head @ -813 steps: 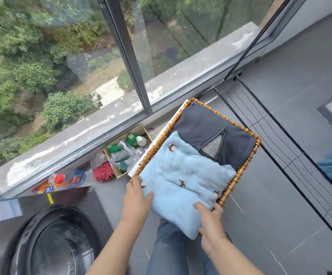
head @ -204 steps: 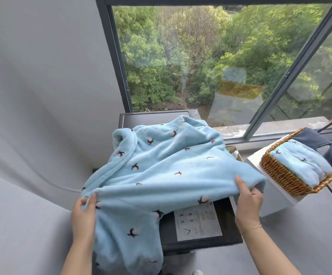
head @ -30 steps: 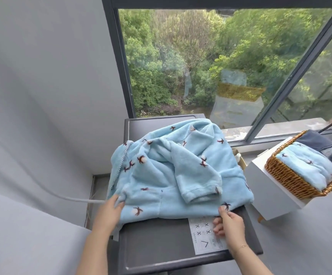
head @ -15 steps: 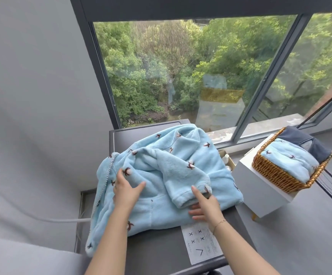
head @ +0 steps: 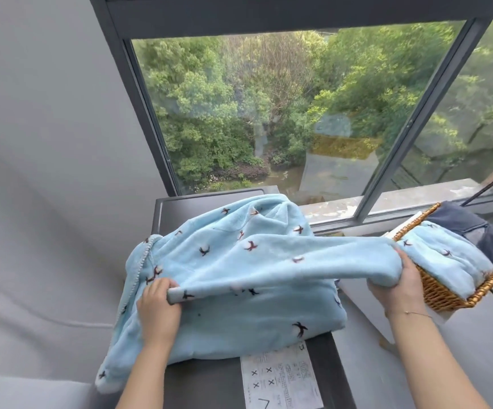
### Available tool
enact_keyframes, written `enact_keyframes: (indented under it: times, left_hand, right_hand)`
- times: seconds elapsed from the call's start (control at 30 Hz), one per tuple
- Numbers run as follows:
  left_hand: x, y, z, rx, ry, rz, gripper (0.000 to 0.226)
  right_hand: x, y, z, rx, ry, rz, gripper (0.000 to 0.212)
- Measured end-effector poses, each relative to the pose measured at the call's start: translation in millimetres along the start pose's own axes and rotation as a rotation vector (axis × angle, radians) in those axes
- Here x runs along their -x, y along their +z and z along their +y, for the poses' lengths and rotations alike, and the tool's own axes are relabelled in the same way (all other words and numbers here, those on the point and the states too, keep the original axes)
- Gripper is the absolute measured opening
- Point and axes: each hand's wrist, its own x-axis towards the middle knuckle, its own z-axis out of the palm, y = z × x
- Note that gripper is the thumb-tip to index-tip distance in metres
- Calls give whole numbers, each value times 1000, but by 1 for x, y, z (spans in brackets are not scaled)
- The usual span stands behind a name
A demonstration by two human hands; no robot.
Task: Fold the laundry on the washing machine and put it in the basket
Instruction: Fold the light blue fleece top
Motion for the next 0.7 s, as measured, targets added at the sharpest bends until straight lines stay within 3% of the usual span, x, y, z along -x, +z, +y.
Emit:
enact_keyframes:
  times: [0.13, 0.23, 0.3, 0.5, 0.6, 0.7]
  left_hand:
    - [16, -2, 3, -129, 127, -8, 31]
    - [26, 0, 9, -259, 147, -87, 37]
    - [30, 2, 15, -302, 155, -142, 45]
    - [32, 7, 39, -214, 263, -229, 34]
    - [34, 5, 39, -120, 193, -271, 43]
    - [37, 1, 29, -99, 174, -384, 55]
  right_hand:
    - [-26, -58, 16, -239, 146, 166, 52]
    - [-33, -72, 49, -160, 233, 297, 61]
    - [-37, -67, 60, -41, 215, 296, 59]
    - [-55, -38, 61, 514, 169, 268, 33]
    - [-57, -26, 50, 409, 6, 280, 17]
    - [-57, -23, 32, 247, -114, 295, 18]
